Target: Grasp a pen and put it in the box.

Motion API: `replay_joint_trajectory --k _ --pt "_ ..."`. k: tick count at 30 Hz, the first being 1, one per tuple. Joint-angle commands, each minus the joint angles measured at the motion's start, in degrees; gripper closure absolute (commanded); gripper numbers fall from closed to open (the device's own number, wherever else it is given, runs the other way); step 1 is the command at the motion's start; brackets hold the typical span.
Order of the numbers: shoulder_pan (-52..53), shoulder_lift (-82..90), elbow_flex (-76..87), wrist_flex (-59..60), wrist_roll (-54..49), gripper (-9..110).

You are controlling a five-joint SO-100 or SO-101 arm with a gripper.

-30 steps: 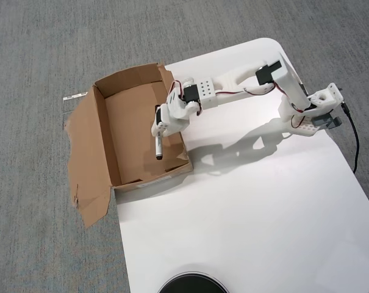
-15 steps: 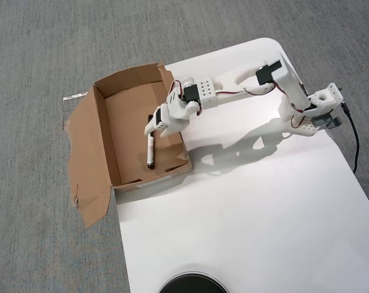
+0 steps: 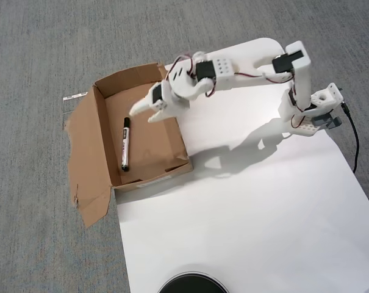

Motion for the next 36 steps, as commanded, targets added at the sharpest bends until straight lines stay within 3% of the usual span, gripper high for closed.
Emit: replay_joint_trajectory --k 1,12,23,36 --pt "0.4 14.06 -0.57 0.09 0.13 82" --pt "0.48 37.27 -0.4 2.02 0.04 82" --pt "-0.22 60.12 -0.4 31.38 0.13 82" --pt "-0.22 77.34 2.42 46.23 0.66 82"
